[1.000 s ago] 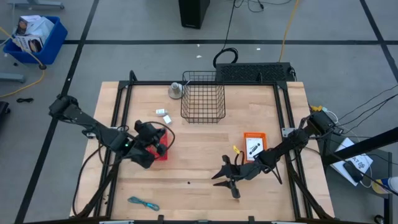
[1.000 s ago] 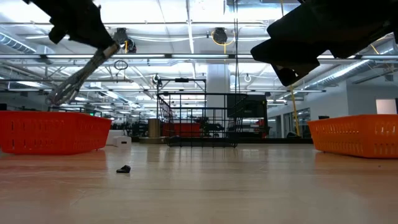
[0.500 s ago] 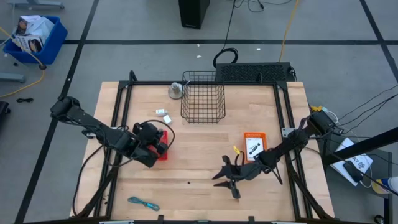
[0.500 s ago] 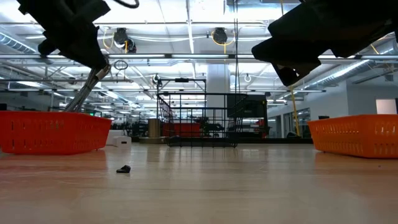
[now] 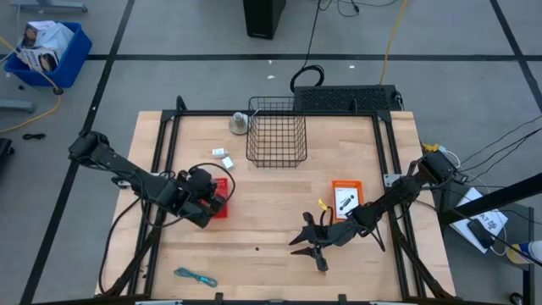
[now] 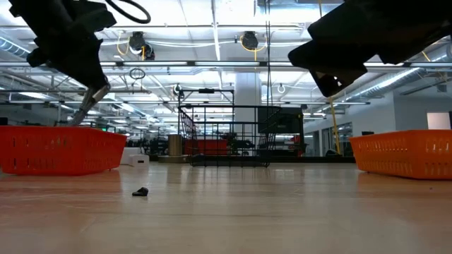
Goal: Pick and place items into bin
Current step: Put the black charger cable into the red bin, then put the blue charger cable into the red bin
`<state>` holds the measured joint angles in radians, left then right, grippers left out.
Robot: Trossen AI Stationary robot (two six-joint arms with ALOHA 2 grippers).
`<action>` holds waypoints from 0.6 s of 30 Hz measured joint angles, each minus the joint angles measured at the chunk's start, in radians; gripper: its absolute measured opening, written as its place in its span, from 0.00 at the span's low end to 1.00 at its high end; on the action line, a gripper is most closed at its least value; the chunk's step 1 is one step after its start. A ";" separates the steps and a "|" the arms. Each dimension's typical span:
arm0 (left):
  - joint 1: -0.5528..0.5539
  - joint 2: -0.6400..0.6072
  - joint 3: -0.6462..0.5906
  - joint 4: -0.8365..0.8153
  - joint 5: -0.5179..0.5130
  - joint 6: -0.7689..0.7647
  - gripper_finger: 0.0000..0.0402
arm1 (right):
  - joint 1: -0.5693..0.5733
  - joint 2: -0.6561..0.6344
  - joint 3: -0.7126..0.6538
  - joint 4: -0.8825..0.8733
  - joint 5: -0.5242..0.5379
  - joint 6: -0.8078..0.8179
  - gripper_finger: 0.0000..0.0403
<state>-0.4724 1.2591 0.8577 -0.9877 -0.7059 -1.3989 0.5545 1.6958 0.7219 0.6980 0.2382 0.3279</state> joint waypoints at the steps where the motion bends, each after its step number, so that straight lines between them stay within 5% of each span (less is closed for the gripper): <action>1: -0.001 0.000 0.000 0.001 0.000 -0.001 0.16 | 0.000 0.000 0.000 0.000 0.000 0.000 0.31; 12: -0.016 0.000 0.000 0.002 0.058 0.010 0.49 | 0.000 0.000 0.000 0.000 0.000 -0.003 0.31; 18: -0.069 -0.005 0.000 0.065 0.089 0.098 0.55 | 0.000 0.000 0.000 0.000 0.000 -0.003 0.31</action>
<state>-0.5415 1.2544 0.8577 -0.9225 -0.6174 -1.3014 0.5545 1.6958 0.7219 0.6979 0.2382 0.3250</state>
